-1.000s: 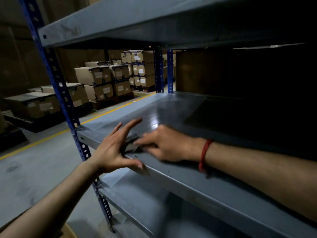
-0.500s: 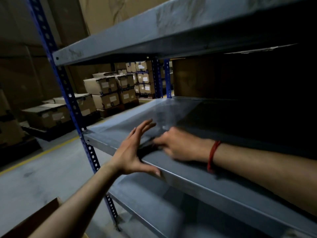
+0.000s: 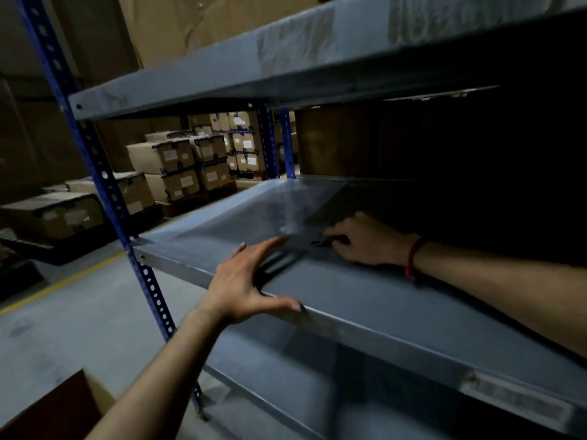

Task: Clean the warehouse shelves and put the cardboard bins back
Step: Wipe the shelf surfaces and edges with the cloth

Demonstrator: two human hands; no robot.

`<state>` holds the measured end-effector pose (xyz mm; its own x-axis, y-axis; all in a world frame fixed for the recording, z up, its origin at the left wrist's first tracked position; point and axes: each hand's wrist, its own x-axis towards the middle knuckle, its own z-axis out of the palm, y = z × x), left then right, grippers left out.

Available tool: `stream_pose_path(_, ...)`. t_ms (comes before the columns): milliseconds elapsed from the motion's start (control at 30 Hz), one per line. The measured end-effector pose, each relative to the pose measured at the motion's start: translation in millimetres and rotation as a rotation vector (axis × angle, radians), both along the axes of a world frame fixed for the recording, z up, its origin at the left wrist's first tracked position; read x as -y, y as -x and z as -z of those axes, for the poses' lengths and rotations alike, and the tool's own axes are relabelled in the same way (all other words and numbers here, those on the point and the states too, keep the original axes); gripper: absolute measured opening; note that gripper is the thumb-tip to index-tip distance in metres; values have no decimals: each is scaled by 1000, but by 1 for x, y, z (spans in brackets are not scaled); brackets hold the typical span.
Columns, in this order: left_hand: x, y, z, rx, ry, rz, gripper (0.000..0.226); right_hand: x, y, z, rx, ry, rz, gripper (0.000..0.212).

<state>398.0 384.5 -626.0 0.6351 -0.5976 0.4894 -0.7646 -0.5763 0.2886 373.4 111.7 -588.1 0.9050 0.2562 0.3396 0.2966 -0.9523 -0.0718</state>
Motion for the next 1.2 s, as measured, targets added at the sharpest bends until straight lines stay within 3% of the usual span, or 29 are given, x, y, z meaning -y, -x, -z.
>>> stream_pose_path(133,2,5,3,66,-23,6,108,-50,74,4,79,-179,-252,35)
stream_pose_path(267,1,11,5,113,-88,-9,96,-46,77,4,26,-180,-285,26)
stream_pose_path(333,0,14,3,104,-118,-15,99,-15,50,-1,-38,-147,-149,19)
stream_pose_path(433,-1,13,2,99,-145,-27,101,48,16,-11,-108,-140,171,25)
stream_pose_path(533,0,10,4,105,-152,-32,104,56,10,-5,-112,-121,215,31)
stream_pose_path(733,1,11,4,106,-199,-23,104,-41,105,4,10,-168,-207,29)
stream_pose_path(833,10,26,-1,22,-280,45,109,-32,112,3,-41,-184,-335,22)
stream_pose_path(1033,67,73,-8,-6,-268,148,117,89,55,-3,-61,-192,179,21)
stream_pose_path(1100,80,78,-8,-89,-226,122,123,82,65,1,-40,-195,196,21)
stream_pose_path(1200,83,75,1,9,-159,58,127,24,117,7,8,-177,-17,19)
